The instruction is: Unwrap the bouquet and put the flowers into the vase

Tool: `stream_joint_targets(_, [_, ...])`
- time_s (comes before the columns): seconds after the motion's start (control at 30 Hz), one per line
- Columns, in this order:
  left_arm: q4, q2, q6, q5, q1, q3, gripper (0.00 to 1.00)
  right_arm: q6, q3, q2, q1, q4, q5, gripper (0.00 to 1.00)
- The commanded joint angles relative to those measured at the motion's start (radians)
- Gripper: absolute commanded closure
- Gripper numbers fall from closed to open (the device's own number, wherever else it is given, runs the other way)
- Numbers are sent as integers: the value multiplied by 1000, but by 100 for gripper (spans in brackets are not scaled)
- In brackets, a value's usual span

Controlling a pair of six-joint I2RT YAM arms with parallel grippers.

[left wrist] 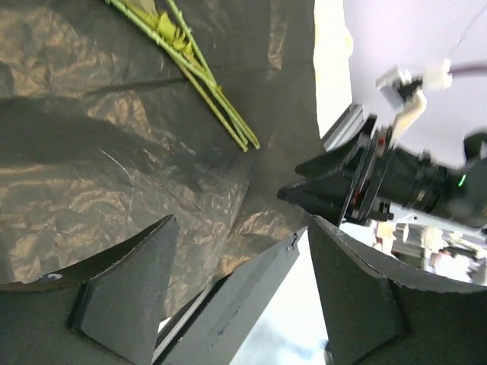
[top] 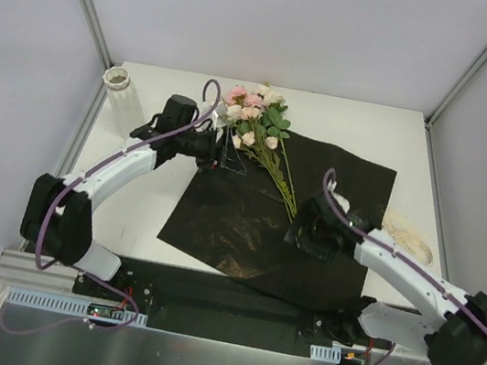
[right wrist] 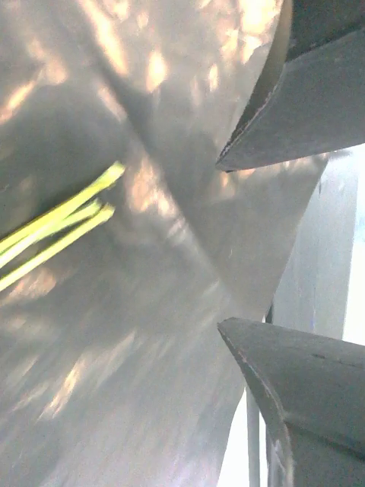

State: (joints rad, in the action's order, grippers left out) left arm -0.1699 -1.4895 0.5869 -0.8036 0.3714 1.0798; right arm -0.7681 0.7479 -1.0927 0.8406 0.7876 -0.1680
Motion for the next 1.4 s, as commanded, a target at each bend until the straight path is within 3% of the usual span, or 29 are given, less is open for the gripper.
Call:
stream_joint_targets(0.0, [4,153,-39,139,-8,44,29,298,270,-213,-197,-275,231,19])
stream_joint_targets(0.17, [-60,253,-53,234,-8,193,22,542,646,-493,-242,-346,174,17])
stream_joint_targets(0.27, [-80,287,-119,322,-8,291,20,527,827,-645,-346,-379,217,21])
stream_joint_targets(0.43, [-85,298,-260,467,-8,325,17,579,776,-719,-460,-606,407,30])
stream_joint_targets(0.53, [-83,299,-315,518,-8,287,17,749,778,-763,-466,-550,464,31])
stream_joint_targets(0.57, [-80,296,-323,529,-8,278,10,762,786,-777,-465,-530,437,32])
stream_joint_targets(0.63, [-66,293,-343,550,-9,237,9,838,788,-812,-465,-486,417,34])
stream_joint_targets(0.97, [-43,252,-320,480,-8,157,17,954,872,-929,-439,-390,366,57])
stream_joint_targets(1.37, [-37,232,-302,451,18,149,18,1010,967,-1018,-377,-283,202,57])
